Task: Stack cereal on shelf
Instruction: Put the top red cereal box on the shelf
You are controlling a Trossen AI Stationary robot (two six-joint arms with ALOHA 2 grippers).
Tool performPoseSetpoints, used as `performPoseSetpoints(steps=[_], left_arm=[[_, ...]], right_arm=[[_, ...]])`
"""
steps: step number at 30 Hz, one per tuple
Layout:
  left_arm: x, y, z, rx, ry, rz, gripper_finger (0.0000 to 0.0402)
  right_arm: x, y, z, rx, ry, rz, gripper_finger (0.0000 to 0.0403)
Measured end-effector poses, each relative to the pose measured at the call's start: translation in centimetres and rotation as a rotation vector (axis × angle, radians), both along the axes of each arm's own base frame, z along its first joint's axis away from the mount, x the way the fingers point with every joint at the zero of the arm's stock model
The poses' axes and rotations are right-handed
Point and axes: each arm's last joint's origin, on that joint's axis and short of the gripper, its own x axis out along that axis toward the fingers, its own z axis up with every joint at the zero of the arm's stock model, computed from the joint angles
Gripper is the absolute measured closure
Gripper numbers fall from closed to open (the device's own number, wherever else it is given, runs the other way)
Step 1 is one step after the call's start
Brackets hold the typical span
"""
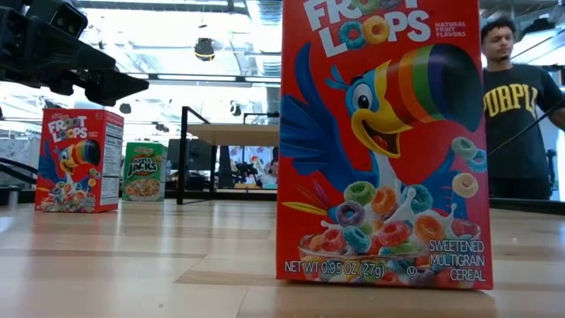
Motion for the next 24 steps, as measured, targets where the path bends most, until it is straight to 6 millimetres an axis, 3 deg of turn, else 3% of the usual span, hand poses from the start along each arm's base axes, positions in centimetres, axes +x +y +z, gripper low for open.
performPoseSetpoints(steps=[8, 24], left_arm=[[0.0, 0.0, 0.0, 0.000, 0.000, 0.000, 0.0022], [0.0, 0.0, 0.0, 0.000, 0.000, 0.000, 0.0022]], right_arm=[[0.4, 0.9, 0.1, 0.005, -0.004, 0.041, 0.0131], [1.5, 5.3, 1.1, 0.013, 0.038, 0.323, 0.0131]])
